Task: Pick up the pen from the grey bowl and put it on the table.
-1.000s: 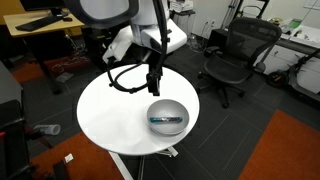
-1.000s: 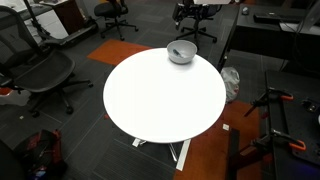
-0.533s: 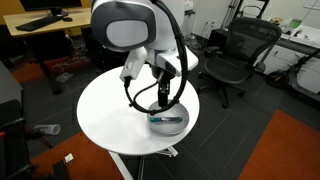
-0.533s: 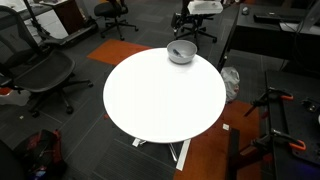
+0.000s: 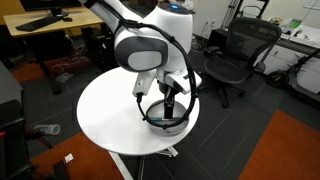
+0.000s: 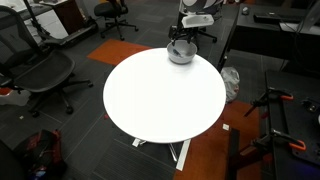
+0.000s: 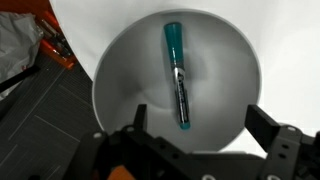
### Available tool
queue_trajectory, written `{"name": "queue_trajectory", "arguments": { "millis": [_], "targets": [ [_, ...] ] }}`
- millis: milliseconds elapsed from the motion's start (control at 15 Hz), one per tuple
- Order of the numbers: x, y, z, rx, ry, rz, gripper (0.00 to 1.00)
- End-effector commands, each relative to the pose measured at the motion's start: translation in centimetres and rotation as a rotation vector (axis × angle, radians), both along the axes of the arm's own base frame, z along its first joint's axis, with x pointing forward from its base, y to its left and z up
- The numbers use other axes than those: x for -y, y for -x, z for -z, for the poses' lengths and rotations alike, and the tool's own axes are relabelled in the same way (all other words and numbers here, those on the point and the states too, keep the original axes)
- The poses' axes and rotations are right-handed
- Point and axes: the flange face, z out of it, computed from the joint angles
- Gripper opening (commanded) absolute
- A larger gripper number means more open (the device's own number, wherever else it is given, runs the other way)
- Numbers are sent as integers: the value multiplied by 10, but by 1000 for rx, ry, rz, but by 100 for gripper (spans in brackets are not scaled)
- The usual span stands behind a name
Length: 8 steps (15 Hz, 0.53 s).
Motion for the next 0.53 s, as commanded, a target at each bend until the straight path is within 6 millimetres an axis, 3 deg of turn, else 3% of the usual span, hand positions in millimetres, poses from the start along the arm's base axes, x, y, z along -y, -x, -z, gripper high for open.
{"name": "queue_trajectory", "arguments": {
  "millis": [0,467],
  "targets": [
    [12,-14,13,-16,-7,-14,100],
    [25,-28,41,-59,11,-43,100]
  ]
}}
